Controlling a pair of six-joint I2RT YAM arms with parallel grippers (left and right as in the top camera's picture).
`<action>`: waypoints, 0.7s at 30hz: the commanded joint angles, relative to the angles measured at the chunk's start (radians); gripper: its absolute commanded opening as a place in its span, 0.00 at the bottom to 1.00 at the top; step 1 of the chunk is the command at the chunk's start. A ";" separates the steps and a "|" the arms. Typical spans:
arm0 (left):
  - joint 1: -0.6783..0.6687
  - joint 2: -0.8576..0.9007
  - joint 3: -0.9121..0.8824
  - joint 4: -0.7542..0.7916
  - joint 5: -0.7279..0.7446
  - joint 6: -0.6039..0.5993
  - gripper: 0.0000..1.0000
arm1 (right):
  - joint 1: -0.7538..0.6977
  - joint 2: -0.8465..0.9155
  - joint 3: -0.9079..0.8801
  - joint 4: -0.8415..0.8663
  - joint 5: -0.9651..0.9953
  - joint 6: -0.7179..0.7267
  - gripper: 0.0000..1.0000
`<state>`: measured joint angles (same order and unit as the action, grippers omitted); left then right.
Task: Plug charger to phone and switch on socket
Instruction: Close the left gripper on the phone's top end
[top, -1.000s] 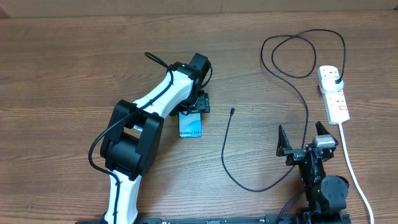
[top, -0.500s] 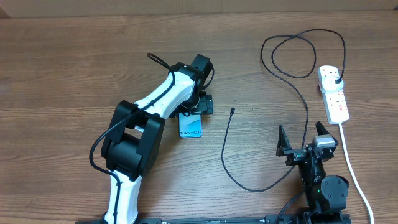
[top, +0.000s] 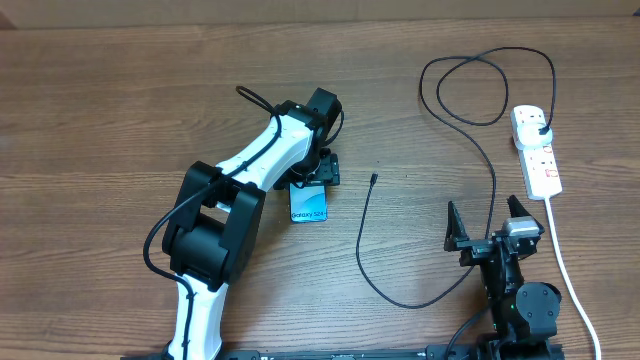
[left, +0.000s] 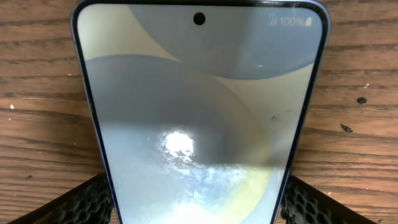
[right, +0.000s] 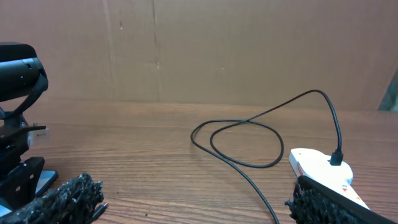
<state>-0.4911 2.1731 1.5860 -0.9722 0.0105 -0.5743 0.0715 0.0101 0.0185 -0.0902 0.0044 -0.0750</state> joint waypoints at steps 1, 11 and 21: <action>-0.006 0.031 -0.033 0.001 0.061 -0.006 0.87 | -0.006 -0.007 -0.011 0.006 0.002 -0.002 1.00; -0.005 0.031 -0.031 0.001 0.061 -0.006 0.86 | -0.006 -0.007 -0.011 0.006 0.002 -0.002 1.00; -0.005 0.031 -0.024 0.000 0.061 -0.005 0.84 | -0.006 -0.007 -0.011 0.006 0.002 -0.002 1.00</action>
<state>-0.4908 2.1731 1.5864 -0.9726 0.0105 -0.5743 0.0715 0.0101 0.0185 -0.0902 0.0044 -0.0750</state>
